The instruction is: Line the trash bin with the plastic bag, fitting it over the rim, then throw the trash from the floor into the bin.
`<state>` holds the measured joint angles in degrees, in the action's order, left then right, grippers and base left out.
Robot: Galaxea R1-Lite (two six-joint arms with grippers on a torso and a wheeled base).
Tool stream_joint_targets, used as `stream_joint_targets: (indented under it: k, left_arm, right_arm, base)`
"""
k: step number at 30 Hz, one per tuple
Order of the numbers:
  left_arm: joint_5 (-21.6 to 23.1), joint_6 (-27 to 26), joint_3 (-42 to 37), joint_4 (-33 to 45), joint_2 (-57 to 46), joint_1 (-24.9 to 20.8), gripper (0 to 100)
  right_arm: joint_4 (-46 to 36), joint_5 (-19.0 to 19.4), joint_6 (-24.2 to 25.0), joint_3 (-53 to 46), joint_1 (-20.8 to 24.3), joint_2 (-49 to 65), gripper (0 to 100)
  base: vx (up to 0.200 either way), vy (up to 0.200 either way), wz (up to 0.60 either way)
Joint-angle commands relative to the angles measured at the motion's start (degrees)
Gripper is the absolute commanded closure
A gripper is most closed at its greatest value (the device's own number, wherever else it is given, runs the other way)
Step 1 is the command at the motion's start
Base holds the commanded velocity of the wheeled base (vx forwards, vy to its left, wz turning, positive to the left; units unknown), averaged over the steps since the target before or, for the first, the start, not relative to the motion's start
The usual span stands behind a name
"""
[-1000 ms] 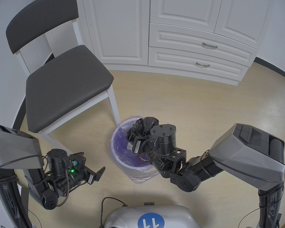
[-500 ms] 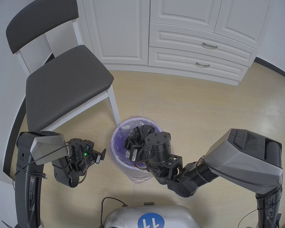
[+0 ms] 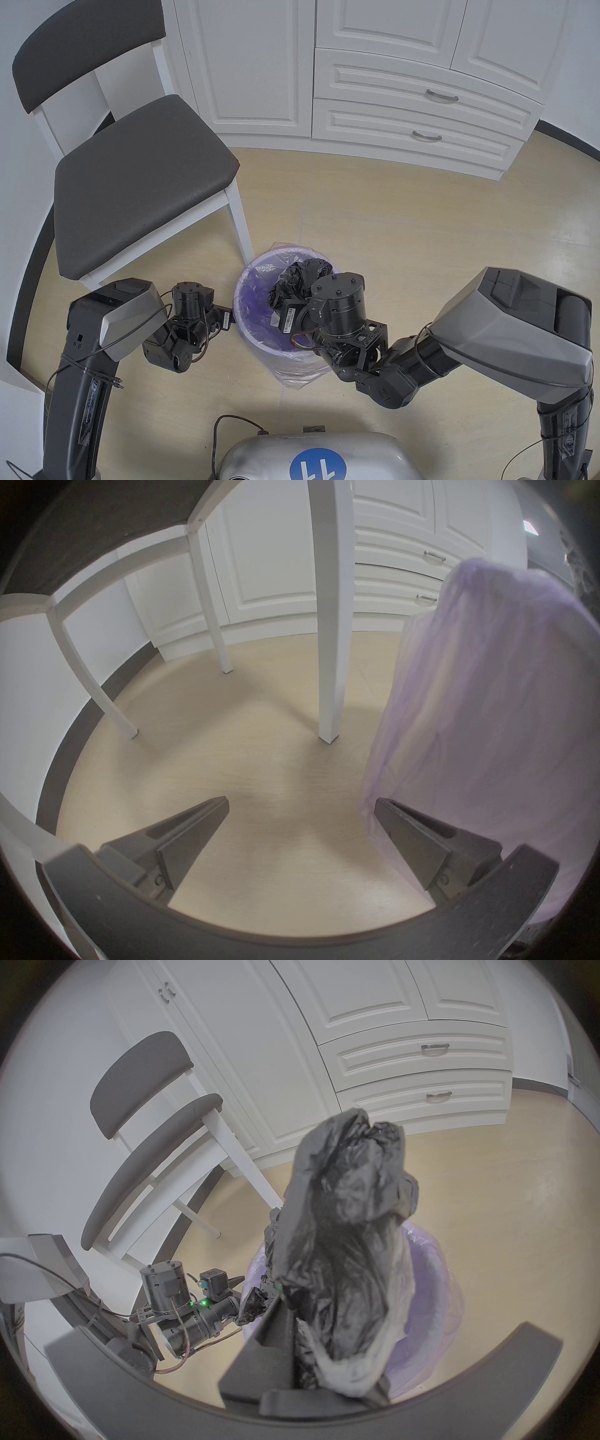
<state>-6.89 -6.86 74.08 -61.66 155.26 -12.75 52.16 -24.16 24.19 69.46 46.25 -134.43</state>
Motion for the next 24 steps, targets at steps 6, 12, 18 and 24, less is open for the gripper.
stream_joint_targets:
  k: [6,12,18,24]
  left_arm:
    - [-0.67,-0.34,12.31,14.11,4.79,-0.08,0]
    - [-0.50,0.97,13.37,12.18,5.05,-0.08,0]
    - [0.38,4.75,4.58,2.07,0.13,-0.26,0]
    - [2.93,6.86,-7.02,-1.97,-5.32,0.18,0]
  right_arm:
    - [0.04,0.08,-0.10,0.24,-0.81,-0.31,100]
    - [0.04,0.17,-0.02,0.24,-0.81,-0.31,100]
    - [-0.04,0.17,-0.10,0.15,-0.81,-0.22,100]
    - [0.04,0.26,-0.28,0.32,-0.81,-0.22,100]
  base:
    - [0.000,0.000,0.00]
    - [0.000,0.000,0.00]
    - [0.000,0.000,0.00]
    - [0.000,0.000,0.00]
